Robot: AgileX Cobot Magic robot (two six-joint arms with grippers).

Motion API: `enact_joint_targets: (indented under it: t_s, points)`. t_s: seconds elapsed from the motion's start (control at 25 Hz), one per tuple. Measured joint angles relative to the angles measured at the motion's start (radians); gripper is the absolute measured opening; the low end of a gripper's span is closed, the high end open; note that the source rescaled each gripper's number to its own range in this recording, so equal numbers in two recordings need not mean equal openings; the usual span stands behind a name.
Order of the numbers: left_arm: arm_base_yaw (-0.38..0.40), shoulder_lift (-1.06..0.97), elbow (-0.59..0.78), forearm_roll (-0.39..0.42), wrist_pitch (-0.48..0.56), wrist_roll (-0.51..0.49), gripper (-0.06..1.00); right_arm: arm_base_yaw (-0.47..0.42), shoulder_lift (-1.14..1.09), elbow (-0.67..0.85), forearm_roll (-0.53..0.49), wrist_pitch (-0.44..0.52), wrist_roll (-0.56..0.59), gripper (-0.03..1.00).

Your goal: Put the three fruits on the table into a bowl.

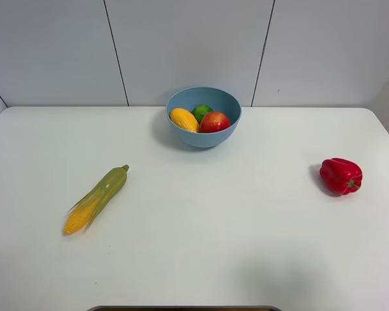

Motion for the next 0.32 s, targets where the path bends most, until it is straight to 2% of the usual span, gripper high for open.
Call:
enact_joint_targets:
  t_s: [0.32]
  points:
    - [0.000,0.000,0.000,0.000,0.000,0.000,0.82,0.000,0.000,0.000,0.000,0.000,0.000,1.00]
